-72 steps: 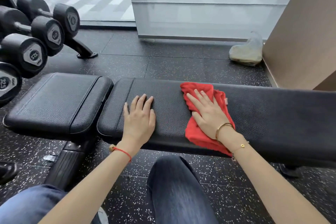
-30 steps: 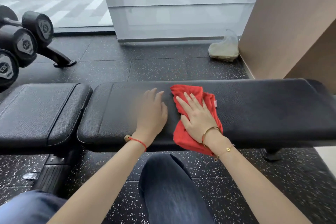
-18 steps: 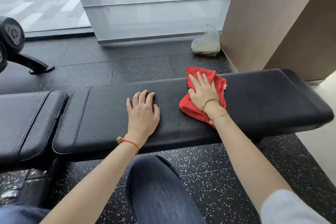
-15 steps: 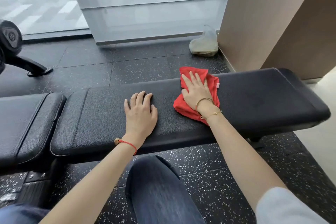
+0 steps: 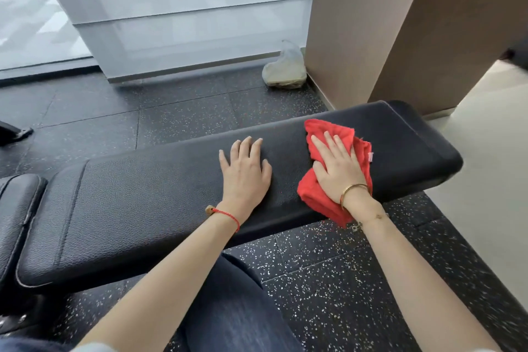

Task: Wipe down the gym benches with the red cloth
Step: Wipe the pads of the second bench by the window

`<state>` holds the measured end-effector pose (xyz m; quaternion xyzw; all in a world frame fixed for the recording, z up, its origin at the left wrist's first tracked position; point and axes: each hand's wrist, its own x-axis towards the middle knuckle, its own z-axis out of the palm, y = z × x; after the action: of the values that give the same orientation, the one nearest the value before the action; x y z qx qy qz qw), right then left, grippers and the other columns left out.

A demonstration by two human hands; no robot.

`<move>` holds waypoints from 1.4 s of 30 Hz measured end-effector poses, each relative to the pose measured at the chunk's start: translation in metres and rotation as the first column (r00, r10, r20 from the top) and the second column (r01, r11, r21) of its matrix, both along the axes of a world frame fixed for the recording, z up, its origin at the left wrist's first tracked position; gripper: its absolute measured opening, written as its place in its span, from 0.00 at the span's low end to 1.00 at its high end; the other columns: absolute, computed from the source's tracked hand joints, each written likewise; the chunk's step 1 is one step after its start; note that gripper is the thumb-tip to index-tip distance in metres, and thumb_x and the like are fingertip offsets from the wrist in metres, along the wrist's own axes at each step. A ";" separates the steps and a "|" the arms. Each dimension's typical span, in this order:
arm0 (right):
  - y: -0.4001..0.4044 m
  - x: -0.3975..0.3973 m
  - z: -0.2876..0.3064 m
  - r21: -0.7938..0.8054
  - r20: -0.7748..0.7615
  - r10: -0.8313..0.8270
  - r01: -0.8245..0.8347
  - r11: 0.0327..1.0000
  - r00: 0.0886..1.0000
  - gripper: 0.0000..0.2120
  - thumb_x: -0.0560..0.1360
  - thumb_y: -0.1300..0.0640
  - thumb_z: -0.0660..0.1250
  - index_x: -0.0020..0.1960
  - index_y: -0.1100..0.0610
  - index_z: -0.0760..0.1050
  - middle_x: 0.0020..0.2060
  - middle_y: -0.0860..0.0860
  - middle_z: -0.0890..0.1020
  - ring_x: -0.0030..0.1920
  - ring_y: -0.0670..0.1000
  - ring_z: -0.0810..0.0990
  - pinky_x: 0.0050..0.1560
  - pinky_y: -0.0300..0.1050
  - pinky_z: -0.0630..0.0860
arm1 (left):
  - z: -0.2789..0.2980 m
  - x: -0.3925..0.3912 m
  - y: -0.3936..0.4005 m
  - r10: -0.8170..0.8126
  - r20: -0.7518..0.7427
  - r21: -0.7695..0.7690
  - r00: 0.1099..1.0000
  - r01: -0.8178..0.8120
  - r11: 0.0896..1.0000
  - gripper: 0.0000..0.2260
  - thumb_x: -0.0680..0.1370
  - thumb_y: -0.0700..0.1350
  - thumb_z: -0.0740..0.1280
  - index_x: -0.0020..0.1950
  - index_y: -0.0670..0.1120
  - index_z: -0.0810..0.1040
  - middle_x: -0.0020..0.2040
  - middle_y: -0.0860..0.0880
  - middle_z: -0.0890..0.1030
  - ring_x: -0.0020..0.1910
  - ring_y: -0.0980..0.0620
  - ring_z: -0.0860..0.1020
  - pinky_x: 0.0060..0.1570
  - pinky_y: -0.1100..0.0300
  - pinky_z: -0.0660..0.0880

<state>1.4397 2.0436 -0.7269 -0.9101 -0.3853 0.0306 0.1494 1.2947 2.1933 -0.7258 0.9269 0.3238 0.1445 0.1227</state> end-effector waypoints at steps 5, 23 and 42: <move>-0.039 0.067 0.002 -0.021 0.012 -0.243 0.244 0.970 0.970 0.27 0.79 0.50 0.52 0.78 0.46 0.51 0.78 0.50 0.50 0.78 0.52 0.47 0.76 0.54 0.43 | -0.005 0.036 -0.022 -0.091 -0.005 -0.006 0.996 0.091 0.996 0.23 0.81 0.52 0.56 0.76 0.50 0.62 0.77 0.47 0.62 0.77 0.45 0.56 0.75 0.35 0.49; -0.014 0.179 0.011 -0.107 0.007 -0.278 0.278 0.955 0.960 0.27 0.79 0.49 0.51 0.77 0.46 0.51 0.78 0.51 0.49 0.78 0.53 0.47 0.76 0.57 0.42 | -0.013 0.062 -0.033 -0.064 -0.024 0.068 0.998 0.065 0.996 0.24 0.80 0.54 0.55 0.75 0.50 0.64 0.76 0.46 0.64 0.76 0.43 0.57 0.74 0.34 0.49; -0.035 0.096 -0.002 -0.010 0.000 -0.061 0.061 0.998 0.998 0.26 0.80 0.49 0.52 0.77 0.43 0.52 0.78 0.48 0.50 0.78 0.49 0.46 0.76 0.53 0.44 | -0.002 0.043 -0.030 -0.082 0.178 -0.014 0.981 0.086 0.996 0.18 0.79 0.48 0.61 0.68 0.48 0.73 0.68 0.50 0.74 0.71 0.48 0.68 0.75 0.46 0.56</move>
<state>1.5361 2.0090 -0.7288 -0.9222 -0.3571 0.0279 0.1457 1.3377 2.1636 -0.7279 0.9218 0.2738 0.2176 0.1672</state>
